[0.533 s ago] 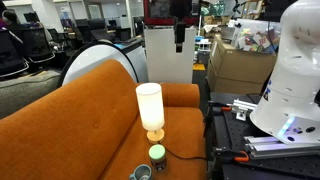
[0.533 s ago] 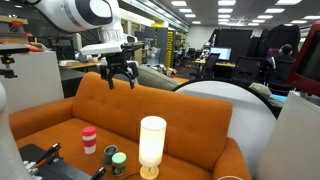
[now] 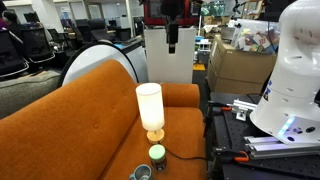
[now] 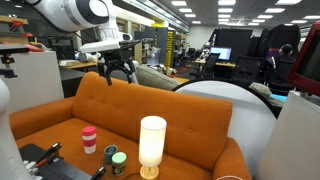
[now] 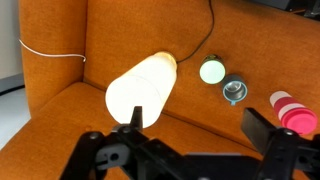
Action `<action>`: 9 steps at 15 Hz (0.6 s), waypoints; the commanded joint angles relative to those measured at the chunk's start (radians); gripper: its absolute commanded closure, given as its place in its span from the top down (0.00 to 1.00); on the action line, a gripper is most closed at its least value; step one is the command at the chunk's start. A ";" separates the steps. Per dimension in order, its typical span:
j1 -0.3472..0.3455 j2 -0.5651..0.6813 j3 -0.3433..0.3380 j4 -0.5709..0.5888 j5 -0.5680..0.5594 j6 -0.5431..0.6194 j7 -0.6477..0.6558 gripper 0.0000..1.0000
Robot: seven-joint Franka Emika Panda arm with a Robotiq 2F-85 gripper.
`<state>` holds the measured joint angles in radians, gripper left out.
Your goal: Place the green lid on the couch
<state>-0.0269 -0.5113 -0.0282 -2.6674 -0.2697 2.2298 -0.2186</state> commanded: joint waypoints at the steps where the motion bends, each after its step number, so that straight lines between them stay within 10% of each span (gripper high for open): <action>1: 0.045 0.145 0.045 0.082 -0.002 0.041 0.024 1.00; 9: 0.089 0.385 0.093 0.154 0.002 0.124 0.069 1.00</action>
<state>0.0626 -0.1239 0.0640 -2.5138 -0.2688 2.3561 -0.1490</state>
